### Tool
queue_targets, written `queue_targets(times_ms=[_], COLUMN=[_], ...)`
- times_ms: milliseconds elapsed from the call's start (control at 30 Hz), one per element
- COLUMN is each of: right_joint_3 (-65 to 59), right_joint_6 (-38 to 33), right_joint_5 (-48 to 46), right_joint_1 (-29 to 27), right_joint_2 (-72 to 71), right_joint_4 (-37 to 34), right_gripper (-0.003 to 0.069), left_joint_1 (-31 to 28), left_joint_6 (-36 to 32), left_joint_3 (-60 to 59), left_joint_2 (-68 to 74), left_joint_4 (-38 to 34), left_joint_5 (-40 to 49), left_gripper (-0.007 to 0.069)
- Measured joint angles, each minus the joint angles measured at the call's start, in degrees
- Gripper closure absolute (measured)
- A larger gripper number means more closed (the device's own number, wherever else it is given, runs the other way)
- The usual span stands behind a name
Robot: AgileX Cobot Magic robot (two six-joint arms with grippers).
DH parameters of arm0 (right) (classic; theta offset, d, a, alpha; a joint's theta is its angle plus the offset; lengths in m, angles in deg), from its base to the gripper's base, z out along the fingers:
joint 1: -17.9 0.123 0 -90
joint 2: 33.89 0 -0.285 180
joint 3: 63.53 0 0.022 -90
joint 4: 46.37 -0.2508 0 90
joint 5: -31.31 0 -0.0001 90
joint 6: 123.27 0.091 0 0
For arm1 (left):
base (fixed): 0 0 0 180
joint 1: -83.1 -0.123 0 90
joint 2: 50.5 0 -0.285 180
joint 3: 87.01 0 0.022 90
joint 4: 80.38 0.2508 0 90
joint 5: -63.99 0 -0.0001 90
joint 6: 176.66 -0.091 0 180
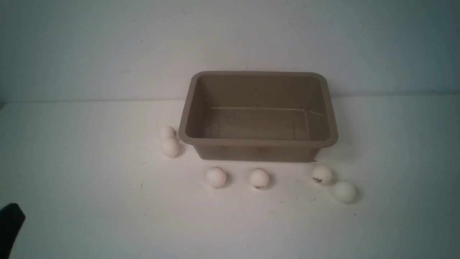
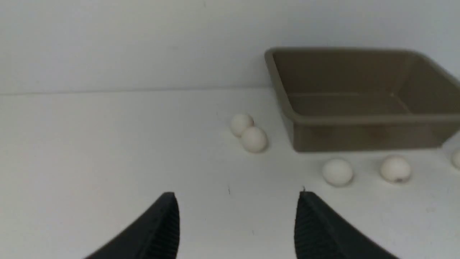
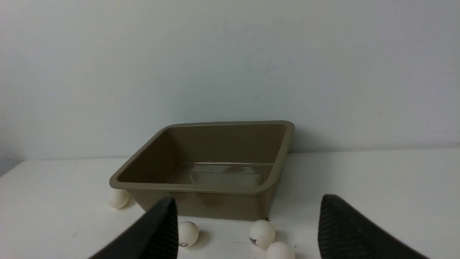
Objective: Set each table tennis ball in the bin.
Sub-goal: Use the right arm to clamp the table tennis ball closest to it
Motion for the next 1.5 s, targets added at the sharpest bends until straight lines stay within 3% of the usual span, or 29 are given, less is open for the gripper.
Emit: queue_targets(times_ms=[100, 333, 400, 533, 1067, 1267, 1500], right_joint_3=[0.00, 1.25, 2.78, 6.74, 18.87, 22.88, 25.19], right_joint_6=[-3.46, -13.65, -16.38, -21.03, -28.47, -29.10, -29.72], right_joint_5=[-2.15, -5.33, -5.33, -5.21, -3.20, -2.90, -2.17], right_joint_1=[0.00, 0.00, 0.00, 0.00, 0.00, 0.00, 0.00], right_joint_2=[0.92, 14.38, 18.85, 27.73, 65.58, 74.52, 83.32], right_joint_4=[-2.21, -9.74, -10.34, -10.56, -9.13, -7.35, -7.53], right_gripper=[0.0186, 0.0186, 0.0186, 0.0186, 0.0186, 0.0186, 0.0186], left_joint_1=[0.00, 0.00, 0.00, 0.00, 0.00, 0.00, 0.00], left_joint_6=[-6.95, -25.35, -27.45, -29.71, -35.84, -40.61, -41.40], left_joint_3=[2.43, 5.58, 5.58, 5.58, 5.58, 5.58, 5.58], left_joint_2=[3.91, 10.74, 12.16, 16.33, 26.34, 26.34, 26.34], left_joint_4=[-2.63, -17.43, -19.27, -20.91, -24.63, -26.42, -26.42], left_joint_5=[2.96, 4.41, 4.74, 6.19, 7.15, 7.28, 7.28], left_gripper=[0.0230, 0.0230, 0.0230, 0.0230, 0.0230, 0.0230, 0.0230])
